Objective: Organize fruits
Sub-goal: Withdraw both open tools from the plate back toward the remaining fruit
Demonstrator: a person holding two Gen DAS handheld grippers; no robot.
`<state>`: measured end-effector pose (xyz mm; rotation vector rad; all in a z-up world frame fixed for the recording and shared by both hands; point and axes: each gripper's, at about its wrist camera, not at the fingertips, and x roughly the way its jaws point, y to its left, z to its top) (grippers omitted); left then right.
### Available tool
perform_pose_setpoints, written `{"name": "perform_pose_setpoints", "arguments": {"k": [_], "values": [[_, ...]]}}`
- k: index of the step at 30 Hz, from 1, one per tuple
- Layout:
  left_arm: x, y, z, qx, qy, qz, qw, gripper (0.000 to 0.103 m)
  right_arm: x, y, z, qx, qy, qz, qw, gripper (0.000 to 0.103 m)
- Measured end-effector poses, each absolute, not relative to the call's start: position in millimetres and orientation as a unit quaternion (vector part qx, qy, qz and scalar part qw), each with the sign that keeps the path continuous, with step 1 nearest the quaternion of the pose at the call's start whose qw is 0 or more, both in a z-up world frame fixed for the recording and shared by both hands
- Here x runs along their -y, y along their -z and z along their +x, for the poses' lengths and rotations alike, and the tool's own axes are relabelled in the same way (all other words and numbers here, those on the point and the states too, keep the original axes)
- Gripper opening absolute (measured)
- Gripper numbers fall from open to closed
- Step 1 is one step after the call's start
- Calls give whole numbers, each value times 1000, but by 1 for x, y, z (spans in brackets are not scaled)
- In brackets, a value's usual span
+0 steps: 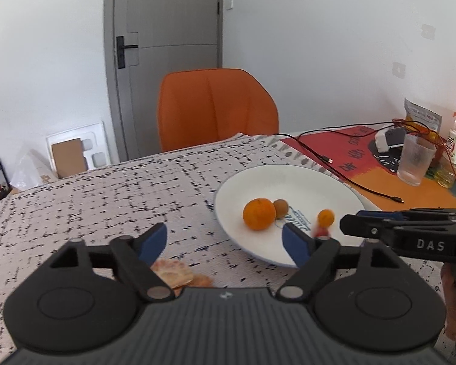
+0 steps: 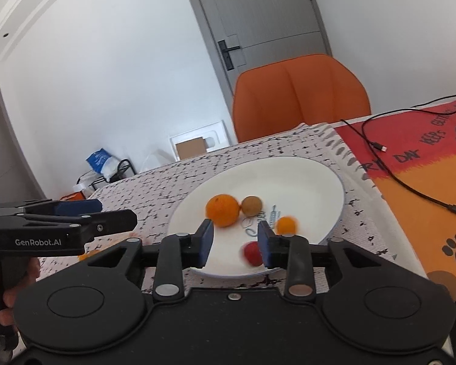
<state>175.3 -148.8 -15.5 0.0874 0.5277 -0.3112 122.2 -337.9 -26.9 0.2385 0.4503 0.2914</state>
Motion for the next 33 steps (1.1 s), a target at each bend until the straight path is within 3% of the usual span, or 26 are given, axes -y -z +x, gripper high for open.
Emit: {"name": "perform_pose_setpoints", "arguments": {"k": [2, 8, 10, 16, 31, 33], "values": [[144, 16, 172, -263, 152, 40, 952, 85, 335, 27, 119, -224, -144, 116, 957, 45], [129, 14, 162, -258, 138, 40, 956, 91, 326, 28, 114, -231, -147, 116, 955, 50], [124, 12, 158, -254, 132, 38, 957, 93, 323, 27, 113, -231, -150, 114, 954, 56], [105, 9, 149, -250, 114, 29, 961, 94, 311, 25, 112, -230, -160, 106, 954, 64], [64, 17, 134, -264, 82, -3, 961, 94, 277, 24, 110, -226, -192, 82, 952, 102], [61, 20, 133, -265, 81, -5, 961, 94, 273, 24, 110, -225, -193, 81, 952, 103]]}}
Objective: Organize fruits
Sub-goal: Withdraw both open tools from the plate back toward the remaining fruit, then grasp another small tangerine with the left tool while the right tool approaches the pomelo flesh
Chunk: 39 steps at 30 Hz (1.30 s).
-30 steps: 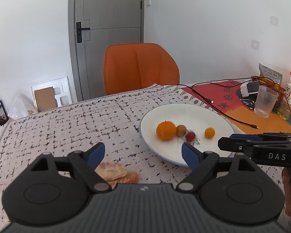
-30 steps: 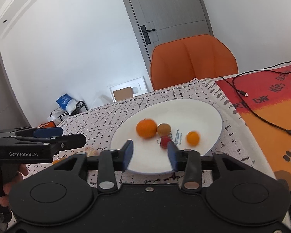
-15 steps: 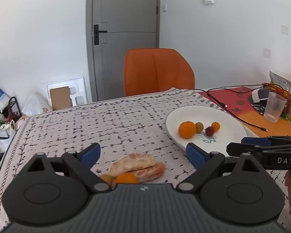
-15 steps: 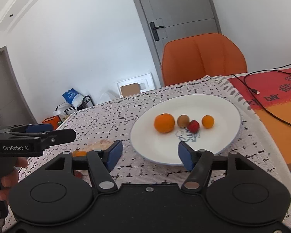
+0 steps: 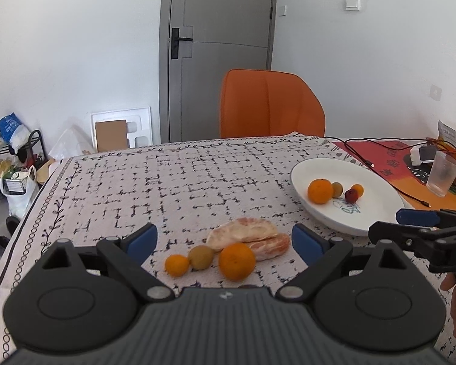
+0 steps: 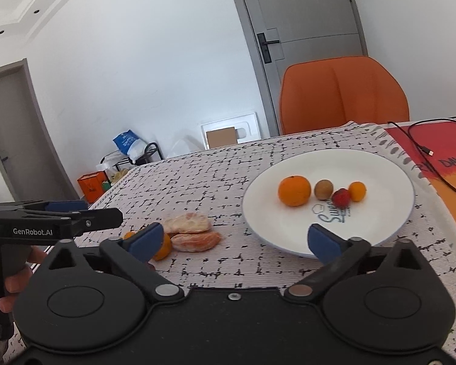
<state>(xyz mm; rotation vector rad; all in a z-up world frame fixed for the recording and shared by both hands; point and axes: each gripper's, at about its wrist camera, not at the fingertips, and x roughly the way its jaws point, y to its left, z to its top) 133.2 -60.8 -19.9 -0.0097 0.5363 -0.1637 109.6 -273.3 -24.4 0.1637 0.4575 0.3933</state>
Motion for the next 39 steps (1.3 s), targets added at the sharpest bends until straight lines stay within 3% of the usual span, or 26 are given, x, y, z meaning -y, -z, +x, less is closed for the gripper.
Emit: {"name": "perform_pose_setpoints", "arguments": {"k": [17, 20, 22, 31, 39], "values": [[25, 43, 136, -271, 57, -44, 960, 91, 245, 32, 116, -241, -222, 62, 943, 101], [20, 48, 139, -273, 54, -51, 959, 84, 241, 34, 121, -250, -229, 61, 939, 87], [17, 51, 142, -279, 54, -52, 957, 74, 237, 36, 125, -257, -233, 60, 936, 83], [12, 66, 154, -297, 57, -54, 952, 54, 221, 46, 141, -277, -242, 53, 928, 70], [10, 76, 166, -309, 62, -58, 947, 46, 210, 52, 155, -286, -242, 38, 926, 68]]}}
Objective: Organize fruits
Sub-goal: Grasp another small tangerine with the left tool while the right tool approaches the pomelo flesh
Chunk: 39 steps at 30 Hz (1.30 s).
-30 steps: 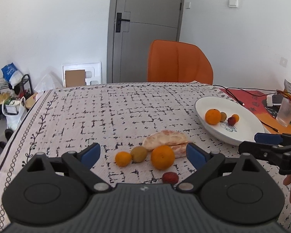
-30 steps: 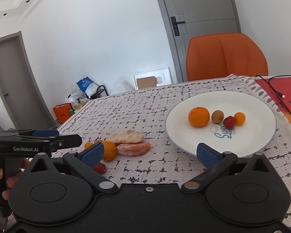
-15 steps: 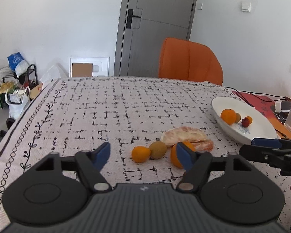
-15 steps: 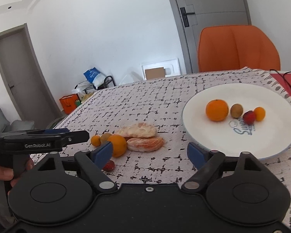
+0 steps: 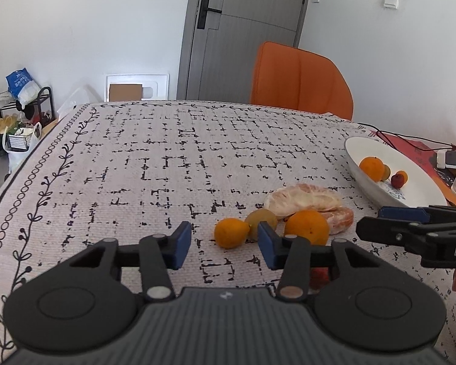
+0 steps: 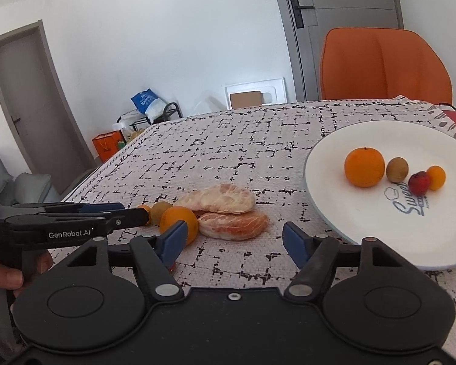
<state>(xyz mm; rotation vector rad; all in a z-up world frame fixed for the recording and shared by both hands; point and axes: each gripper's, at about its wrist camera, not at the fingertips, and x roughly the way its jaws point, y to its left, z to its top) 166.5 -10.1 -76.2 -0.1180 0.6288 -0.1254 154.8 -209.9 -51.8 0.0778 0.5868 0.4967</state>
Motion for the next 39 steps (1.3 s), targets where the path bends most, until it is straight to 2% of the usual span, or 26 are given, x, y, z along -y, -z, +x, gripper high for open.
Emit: {"name": "perform_pose_setpoints", "arguments": {"k": [5, 10, 22, 34, 36, 37, 39], "values": [[9, 79, 173, -308, 64, -60, 947, 45, 204, 53, 158, -288, -243, 26, 926, 67], [8, 82, 178, -316, 73, -62, 944, 27, 197, 55, 163, -291, -246, 11, 924, 62], [-7, 77, 172, -305, 66, -73, 947, 24, 172, 56, 169, -289, -246, -33, 925, 62], [-20, 72, 162, -295, 59, -79, 951, 23, 152, 64, 169, -294, -239, -83, 922, 76], [-20, 72, 161, -295, 61, -80, 950, 22, 153, 63, 168, -295, -240, -81, 921, 74], [-20, 72, 161, -295, 62, -80, 950, 21, 155, 63, 168, -296, -238, -81, 922, 66], [-19, 72, 161, -297, 63, -79, 950, 20, 156, 61, 166, -295, -231, -84, 923, 63]]}}
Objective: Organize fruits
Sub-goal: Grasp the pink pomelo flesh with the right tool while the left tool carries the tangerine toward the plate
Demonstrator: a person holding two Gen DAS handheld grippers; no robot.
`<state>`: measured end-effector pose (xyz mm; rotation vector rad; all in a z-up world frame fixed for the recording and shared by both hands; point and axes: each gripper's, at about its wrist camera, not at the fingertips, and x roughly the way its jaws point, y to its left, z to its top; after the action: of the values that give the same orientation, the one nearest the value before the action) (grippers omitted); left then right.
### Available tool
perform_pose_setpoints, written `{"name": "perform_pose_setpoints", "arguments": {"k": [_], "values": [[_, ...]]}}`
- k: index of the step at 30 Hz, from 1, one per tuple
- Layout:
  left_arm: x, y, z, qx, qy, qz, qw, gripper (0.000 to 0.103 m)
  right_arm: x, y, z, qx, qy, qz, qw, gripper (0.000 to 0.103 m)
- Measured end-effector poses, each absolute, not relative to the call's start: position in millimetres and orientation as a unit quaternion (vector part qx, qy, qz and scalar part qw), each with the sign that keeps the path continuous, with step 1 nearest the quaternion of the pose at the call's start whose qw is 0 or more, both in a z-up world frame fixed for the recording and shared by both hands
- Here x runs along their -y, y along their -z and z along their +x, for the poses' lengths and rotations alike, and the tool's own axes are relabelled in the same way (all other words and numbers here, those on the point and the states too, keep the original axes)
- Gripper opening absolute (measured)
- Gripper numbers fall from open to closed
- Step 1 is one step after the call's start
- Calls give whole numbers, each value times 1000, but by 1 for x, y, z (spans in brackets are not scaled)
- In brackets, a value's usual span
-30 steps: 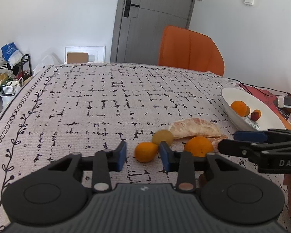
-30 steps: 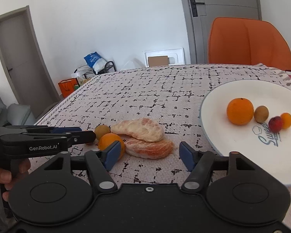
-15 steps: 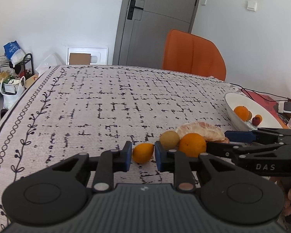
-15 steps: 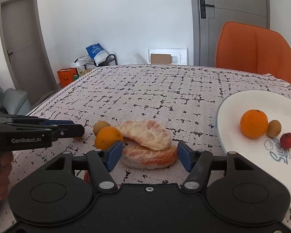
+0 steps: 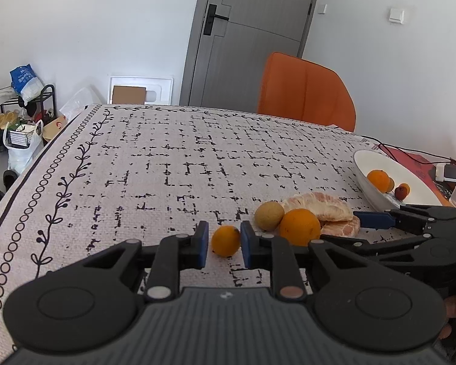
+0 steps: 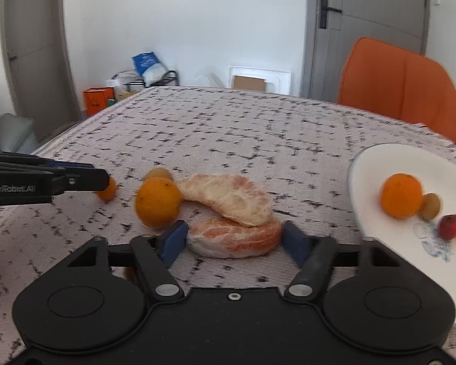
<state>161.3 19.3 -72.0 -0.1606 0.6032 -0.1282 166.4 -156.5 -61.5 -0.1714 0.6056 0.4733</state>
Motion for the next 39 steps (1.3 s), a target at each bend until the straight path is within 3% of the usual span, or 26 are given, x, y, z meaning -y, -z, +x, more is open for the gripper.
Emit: {"name": "perform_pose_setpoints", "arguments": {"k": [14, 39], "values": [[-4, 80, 172, -316, 56, -55, 946, 22, 180, 50, 148, -292, -244, -54, 923, 62], [81, 31, 168, -263, 140, -13, 954, 22, 261, 18, 129, -231, -183, 5, 956, 62]]}}
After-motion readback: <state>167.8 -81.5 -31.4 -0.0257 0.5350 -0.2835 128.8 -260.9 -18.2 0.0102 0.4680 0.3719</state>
